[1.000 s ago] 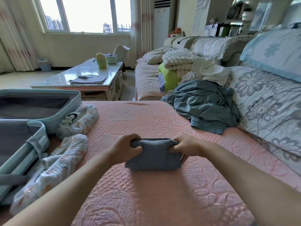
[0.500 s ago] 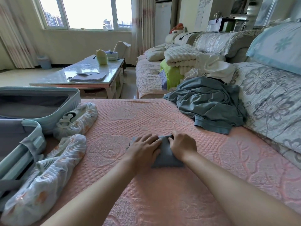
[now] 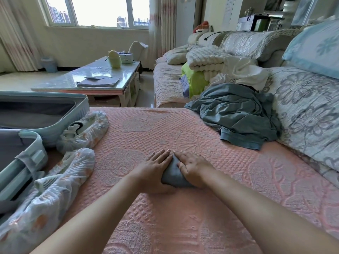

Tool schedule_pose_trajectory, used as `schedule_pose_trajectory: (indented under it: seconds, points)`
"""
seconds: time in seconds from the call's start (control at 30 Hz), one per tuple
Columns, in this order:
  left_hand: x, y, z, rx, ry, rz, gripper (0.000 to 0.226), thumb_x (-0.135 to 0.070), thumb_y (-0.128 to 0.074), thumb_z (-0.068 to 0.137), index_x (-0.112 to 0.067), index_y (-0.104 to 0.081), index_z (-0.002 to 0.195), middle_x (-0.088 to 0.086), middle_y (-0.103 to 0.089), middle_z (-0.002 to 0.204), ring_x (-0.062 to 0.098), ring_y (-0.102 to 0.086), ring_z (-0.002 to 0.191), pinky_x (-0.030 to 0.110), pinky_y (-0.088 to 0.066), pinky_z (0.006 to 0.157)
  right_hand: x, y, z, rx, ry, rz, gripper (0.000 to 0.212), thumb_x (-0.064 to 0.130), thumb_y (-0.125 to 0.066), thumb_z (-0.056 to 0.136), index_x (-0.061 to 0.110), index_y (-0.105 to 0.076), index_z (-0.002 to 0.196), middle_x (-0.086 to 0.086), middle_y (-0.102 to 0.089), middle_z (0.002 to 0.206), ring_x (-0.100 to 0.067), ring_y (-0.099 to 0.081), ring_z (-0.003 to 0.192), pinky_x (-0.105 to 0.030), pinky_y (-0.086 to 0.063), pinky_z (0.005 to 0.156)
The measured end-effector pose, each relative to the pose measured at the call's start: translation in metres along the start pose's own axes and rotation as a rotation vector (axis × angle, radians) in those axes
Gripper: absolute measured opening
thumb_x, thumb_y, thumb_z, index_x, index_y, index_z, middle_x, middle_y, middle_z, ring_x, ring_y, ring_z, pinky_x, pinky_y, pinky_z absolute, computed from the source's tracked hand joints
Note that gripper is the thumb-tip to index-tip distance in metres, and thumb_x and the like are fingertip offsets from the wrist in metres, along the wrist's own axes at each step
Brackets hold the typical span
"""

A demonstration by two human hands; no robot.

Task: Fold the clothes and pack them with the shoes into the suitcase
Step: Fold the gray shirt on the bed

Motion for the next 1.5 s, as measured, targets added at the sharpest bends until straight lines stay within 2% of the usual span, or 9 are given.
schedule_pose_trajectory:
  seconds: [0.13, 0.4, 0.6, 0.7, 0.8, 1.07, 1.23, 1.4, 1.5]
  points:
    - [0.012, 0.006, -0.012, 0.001, 0.042, -0.093, 0.11, -0.063, -0.067, 0.081, -0.015, -0.005, 0.159, 0.004, 0.0, 0.166, 0.014, 0.003, 0.153, 0.022, 0.002, 0.119, 0.002, 0.005, -0.004, -0.01, -0.032, -0.025, 0.055, 0.046, -0.026, 0.106, 0.033, -0.018, 0.159, -0.006, -0.031, 0.16, -0.028, -0.03, 0.146, -0.039, -0.022, 0.12]
    - [0.02, 0.027, -0.037, -0.104, 0.163, -0.057, 0.068, -0.024, -0.056, 0.092, -0.014, -0.031, 0.154, 0.005, -0.03, 0.16, 0.019, -0.025, 0.148, 0.025, -0.021, 0.118, 0.022, 0.023, -0.039, -0.025, -0.041, -0.102, 0.055, 0.062, -0.037, 0.096, 0.023, -0.048, 0.133, -0.011, -0.059, 0.132, -0.032, -0.055, 0.122, -0.041, -0.043, 0.097]
    - [0.037, 0.031, -0.06, -0.291, 0.396, -0.46, 0.041, -0.018, -0.05, 0.095, -0.027, -0.059, 0.134, -0.004, -0.046, 0.145, 0.022, -0.043, 0.134, 0.038, -0.036, 0.112, 0.042, 0.042, -0.062, -0.094, -0.083, -0.172, 0.05, 0.066, -0.038, 0.095, 0.021, -0.061, 0.096, -0.007, -0.068, 0.106, -0.028, -0.064, 0.1, -0.037, -0.049, 0.08]
    - [0.033, 0.013, -0.059, -0.261, 0.496, -0.581, 0.049, -0.022, -0.055, 0.094, -0.021, -0.048, 0.143, 0.005, -0.042, 0.146, 0.026, -0.042, 0.132, 0.037, -0.034, 0.113, 0.057, 0.041, -0.061, -0.21, -0.053, -0.114, 0.05, 0.056, -0.039, 0.098, 0.019, -0.052, 0.13, -0.011, -0.054, 0.135, -0.03, -0.051, 0.123, -0.042, -0.04, 0.103]
    - [0.043, 0.005, -0.063, -0.355, 0.621, -0.827, 0.058, -0.014, -0.063, 0.082, -0.021, -0.05, 0.137, 0.009, -0.053, 0.133, 0.026, -0.054, 0.118, 0.037, -0.047, 0.103, 0.064, -0.004, -0.054, -0.004, -0.037, 0.124, 0.065, 0.055, -0.031, 0.102, 0.03, -0.013, 0.16, -0.008, -0.004, 0.168, -0.028, -0.012, 0.153, -0.042, -0.011, 0.123]
    - [0.056, 0.005, -0.047, -0.41, 0.72, -1.333, 0.054, -0.018, -0.087, 0.073, -0.013, -0.055, 0.115, 0.002, -0.064, 0.103, 0.015, -0.063, 0.093, 0.026, -0.054, 0.074, 0.056, -0.021, -0.052, -0.037, 0.034, 0.295, 0.065, 0.053, -0.029, 0.105, 0.035, -0.002, 0.161, 0.002, 0.015, 0.168, -0.018, 0.005, 0.155, -0.035, -0.003, 0.125]
    - [0.055, 0.032, -0.036, -0.337, 0.604, -1.327, 0.034, 0.004, -0.079, 0.072, -0.011, -0.069, 0.1, 0.01, -0.073, 0.101, 0.021, -0.069, 0.09, 0.028, -0.058, 0.072, 0.047, 0.002, -0.058, -0.219, 0.075, 0.667, 0.072, 0.042, -0.046, 0.102, 0.034, -0.003, 0.16, 0.009, 0.002, 0.168, -0.01, -0.001, 0.154, -0.036, -0.008, 0.126]
    - [0.057, 0.055, -0.054, -0.293, 0.417, -1.324, 0.05, 0.003, -0.08, 0.062, -0.012, -0.072, 0.109, 0.01, -0.074, 0.106, 0.024, -0.069, 0.099, 0.038, -0.058, 0.09, 0.03, 0.001, -0.055, -0.161, -0.156, 1.083, 0.121, 0.054, -0.082, 0.066, 0.042, -0.003, 0.157, 0.008, -0.057, 0.134, -0.018, -0.06, 0.118, -0.044, -0.051, 0.099]
    - [0.067, 0.071, -0.077, -0.316, 0.361, -1.224, 0.046, -0.006, -0.081, 0.054, -0.013, -0.072, 0.098, 0.004, -0.072, 0.09, 0.017, -0.065, 0.086, 0.029, -0.055, 0.078, 0.048, 0.013, -0.055, -0.094, -0.06, 1.197, 0.071, 0.025, -0.088, 0.074, 0.025, -0.055, 0.137, 0.007, -0.074, 0.104, -0.015, -0.072, 0.095, -0.044, -0.059, 0.089]
Point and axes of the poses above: each hand's wrist, its own z-axis towards the middle knuckle, its own y-axis out of the back of the hand, x = y × z, the point moved 10 cm from there along z, towards the middle knuckle
